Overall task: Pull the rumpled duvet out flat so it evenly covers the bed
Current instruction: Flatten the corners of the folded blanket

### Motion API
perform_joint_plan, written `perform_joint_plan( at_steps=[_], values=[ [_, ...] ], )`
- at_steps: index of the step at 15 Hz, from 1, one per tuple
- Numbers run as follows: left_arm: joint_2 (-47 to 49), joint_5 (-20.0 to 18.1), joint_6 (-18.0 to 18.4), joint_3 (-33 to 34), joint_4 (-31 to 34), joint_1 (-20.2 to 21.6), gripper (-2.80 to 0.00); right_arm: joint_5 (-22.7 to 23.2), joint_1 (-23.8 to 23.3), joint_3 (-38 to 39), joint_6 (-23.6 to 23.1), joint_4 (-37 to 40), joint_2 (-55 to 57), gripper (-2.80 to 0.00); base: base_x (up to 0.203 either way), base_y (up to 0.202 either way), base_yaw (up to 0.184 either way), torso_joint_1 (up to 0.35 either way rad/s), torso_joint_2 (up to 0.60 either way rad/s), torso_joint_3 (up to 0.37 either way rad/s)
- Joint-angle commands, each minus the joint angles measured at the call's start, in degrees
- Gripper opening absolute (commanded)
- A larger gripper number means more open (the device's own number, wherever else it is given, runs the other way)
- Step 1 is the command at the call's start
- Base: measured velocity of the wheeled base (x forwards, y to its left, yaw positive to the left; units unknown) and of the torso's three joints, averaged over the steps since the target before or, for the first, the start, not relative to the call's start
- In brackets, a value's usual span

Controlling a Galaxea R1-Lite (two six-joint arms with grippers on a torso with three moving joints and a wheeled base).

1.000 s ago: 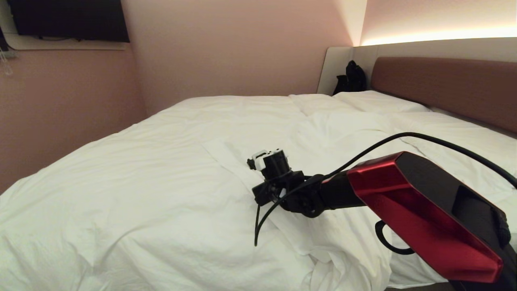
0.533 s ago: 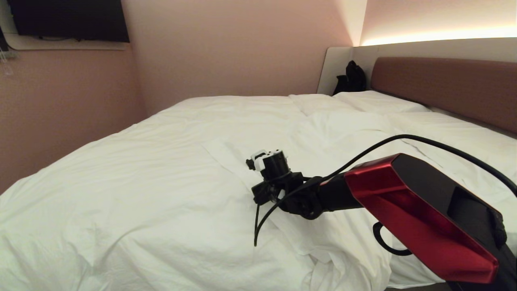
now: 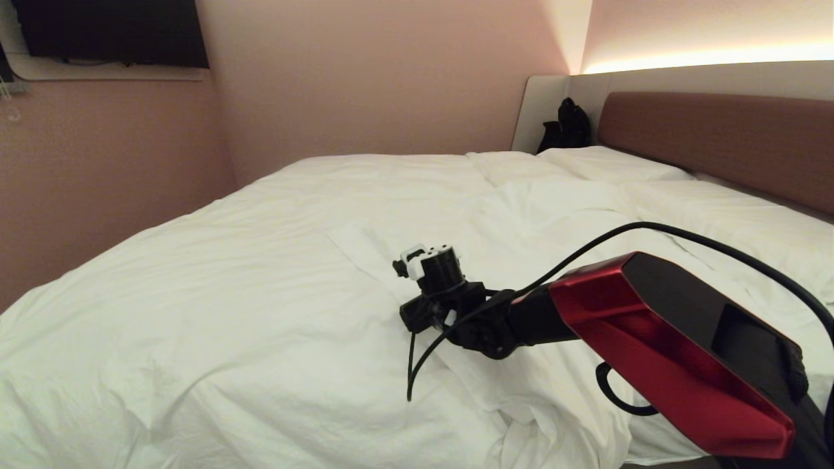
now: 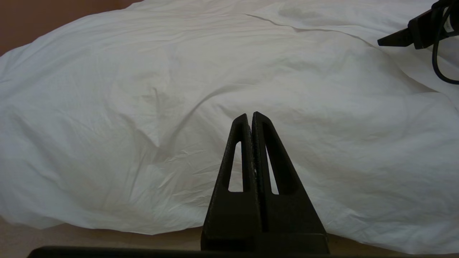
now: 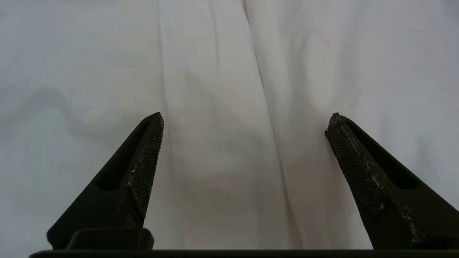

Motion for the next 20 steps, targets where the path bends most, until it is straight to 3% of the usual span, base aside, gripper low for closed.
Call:
perform_joint_plan(
  at_steps=[1,5,9,14,20],
  values=[
    [0.0,0.0,0.02,0.0,-0.01,0.02,-2.8,-0.16,0.53,0.2,-0.94,-0.09,0.09,0.0,0.0,0.0,0.0,0.0,0.0,0.0],
    [0.0,0.0,0.02,0.0,-0.01,0.02,-2.8,-3.96,1.55,0.44,-3.63,-0.5,2.07,0.0,0.0,0.0,0.0,0.0,0.0,0.0],
    [0.06,0.0,0.02,0.0,-0.01,0.02,-2.8,-4.85,1.89,-0.13,-6.85,-2.39,3.72,0.0,0.0,0.0,0.0,0.0,0.0,0.0],
    [0.0,0.0,0.02,0.0,-0.01,0.02,-2.8,-11.93,1.45,-2.0,-11.28,-5.82,7.81,0.0,0.0,0.0,0.0,0.0,0.0,0.0],
    [0.0,0.0,0.02,0.0,-0.01,0.02,-2.8,-15.88,-0.18,-1.95,-19.61,-17.54,11.24,0.0,0.0,0.0,0.0,0.0,0.0,0.0]
  ],
)
